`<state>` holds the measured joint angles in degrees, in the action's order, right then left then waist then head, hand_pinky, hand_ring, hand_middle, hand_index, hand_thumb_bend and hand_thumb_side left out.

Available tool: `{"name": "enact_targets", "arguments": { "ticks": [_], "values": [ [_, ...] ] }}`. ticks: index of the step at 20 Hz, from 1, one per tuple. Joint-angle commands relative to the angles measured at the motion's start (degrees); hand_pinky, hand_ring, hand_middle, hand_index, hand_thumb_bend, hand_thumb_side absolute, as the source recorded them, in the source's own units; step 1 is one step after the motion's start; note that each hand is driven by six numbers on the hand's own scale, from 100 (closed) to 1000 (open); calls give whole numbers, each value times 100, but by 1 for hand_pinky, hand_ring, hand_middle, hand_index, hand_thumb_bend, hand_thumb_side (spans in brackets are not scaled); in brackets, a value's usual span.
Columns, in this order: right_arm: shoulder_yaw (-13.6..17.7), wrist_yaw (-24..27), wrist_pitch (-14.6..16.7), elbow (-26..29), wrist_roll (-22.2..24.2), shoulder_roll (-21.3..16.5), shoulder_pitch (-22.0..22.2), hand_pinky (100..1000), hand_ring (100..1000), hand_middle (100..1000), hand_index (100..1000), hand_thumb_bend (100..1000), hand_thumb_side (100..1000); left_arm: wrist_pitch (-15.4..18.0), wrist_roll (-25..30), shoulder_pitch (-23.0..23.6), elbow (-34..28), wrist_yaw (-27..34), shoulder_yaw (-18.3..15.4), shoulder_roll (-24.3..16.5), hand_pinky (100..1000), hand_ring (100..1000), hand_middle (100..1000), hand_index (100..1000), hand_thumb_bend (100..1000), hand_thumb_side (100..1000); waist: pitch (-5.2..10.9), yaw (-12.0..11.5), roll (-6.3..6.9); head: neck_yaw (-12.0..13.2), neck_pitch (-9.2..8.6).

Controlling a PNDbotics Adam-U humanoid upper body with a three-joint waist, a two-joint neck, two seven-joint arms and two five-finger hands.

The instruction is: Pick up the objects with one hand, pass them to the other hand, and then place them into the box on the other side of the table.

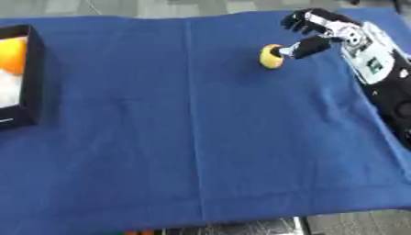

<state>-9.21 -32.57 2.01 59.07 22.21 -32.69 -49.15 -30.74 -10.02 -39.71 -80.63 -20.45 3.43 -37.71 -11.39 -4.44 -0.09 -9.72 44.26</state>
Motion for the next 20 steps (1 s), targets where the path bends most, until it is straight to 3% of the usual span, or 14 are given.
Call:
{"name": "enact_targets", "arguments": {
  "ticks": [1,8,13,20],
  "values": [
    [69,-71,52,-96,19,-158,-159,820,839,792,869,465,460,-3,-15,-60,-95,26,-21,-122,730,790,758,697,521,579,74,-21,31,-53,-14],
    [131,-209,54,-394,-110,-57,-202,814,836,781,852,431,416,-6,0,-68,-119,25,-8,-118,731,789,758,697,523,580,11,-60,81,-78,-14],
    [179,-237,-33,-602,-183,-40,-239,817,836,782,858,463,363,-2,32,-91,-132,15,12,-129,731,789,758,697,527,579,-37,-81,112,-108,-14],
    [225,-349,-100,-791,-329,25,-298,815,832,777,857,452,363,9,65,-107,-114,-20,45,-91,730,789,760,695,527,581,-86,-92,140,-130,-14]
  ]
}}
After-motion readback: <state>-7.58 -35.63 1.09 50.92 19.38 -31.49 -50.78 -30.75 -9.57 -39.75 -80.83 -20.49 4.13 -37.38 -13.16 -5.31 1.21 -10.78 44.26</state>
